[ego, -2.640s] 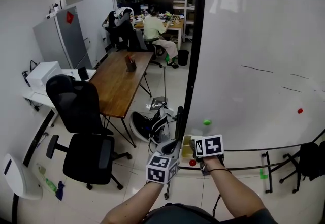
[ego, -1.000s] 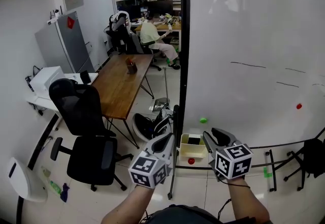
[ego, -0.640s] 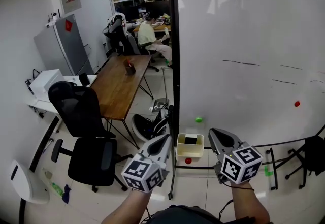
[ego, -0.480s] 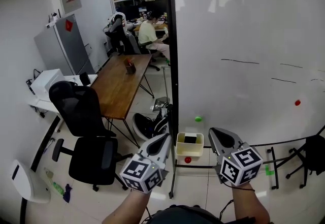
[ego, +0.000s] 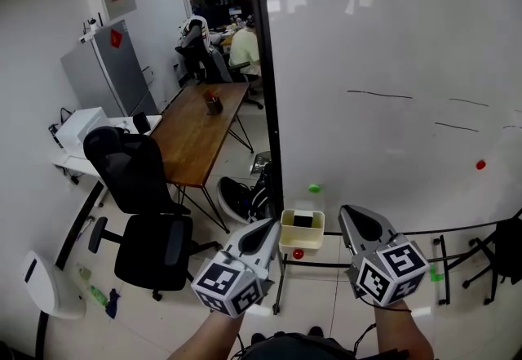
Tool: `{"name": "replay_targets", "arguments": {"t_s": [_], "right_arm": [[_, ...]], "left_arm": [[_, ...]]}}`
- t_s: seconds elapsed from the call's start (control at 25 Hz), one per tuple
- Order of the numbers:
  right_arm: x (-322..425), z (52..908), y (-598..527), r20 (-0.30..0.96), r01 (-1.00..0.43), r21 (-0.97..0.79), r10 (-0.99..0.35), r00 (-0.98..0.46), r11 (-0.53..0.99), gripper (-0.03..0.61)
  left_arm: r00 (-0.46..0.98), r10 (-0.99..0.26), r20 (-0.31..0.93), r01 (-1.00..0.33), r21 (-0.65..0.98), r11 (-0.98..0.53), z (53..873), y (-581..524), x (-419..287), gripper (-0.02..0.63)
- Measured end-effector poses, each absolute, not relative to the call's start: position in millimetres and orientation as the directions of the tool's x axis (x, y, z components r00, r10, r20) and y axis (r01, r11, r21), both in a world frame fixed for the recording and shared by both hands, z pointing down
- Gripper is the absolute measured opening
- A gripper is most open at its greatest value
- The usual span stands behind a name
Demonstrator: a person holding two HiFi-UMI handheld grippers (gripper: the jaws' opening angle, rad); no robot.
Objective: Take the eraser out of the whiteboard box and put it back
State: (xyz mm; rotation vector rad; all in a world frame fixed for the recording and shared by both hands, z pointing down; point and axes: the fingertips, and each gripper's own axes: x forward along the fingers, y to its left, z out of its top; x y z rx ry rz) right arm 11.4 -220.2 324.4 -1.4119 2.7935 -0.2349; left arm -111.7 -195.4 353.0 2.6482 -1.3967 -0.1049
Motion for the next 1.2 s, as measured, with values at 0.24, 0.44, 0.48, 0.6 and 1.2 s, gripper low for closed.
{"name": "replay_targets", "arguments": {"t_s": [0.24,0.44,0.48,0.6,1.2], "right_arm": [[55,324,-216,0.043,-0.783,-0.131,-0.786,-0.617,0.608,0.015],[90,317,-206,-0.006,-0.771,-0.118,-0.777,-0.629,0.626,0.015],[95,318,-203,-0.010,-0.773,-0.125,-0.780,-0.625,0.622,0.015],[107,316,-186,-0.028,-0.789,-0.155,-0.801,-0.598,0.594,0.015],[178,306,-108,0.021,-0.901,-0.080,-0.903,-0.429,0.426,0.015]], "left_arm": [[0.551,-0.834,0.027,-0.822,0.191,-0.537,365,-187,-69,0.023],[0.531,-0.846,0.041,-0.838,0.170,-0.518,368,-169,-36,0.023],[0.532,-0.846,0.043,-0.838,0.170,-0.518,369,-165,-31,0.023],[0.546,-0.836,0.052,-0.830,0.165,-0.532,368,-147,-22,0.023],[0.618,-0.786,-0.018,-0.760,0.242,-0.603,356,-91,7,0.023]]}}
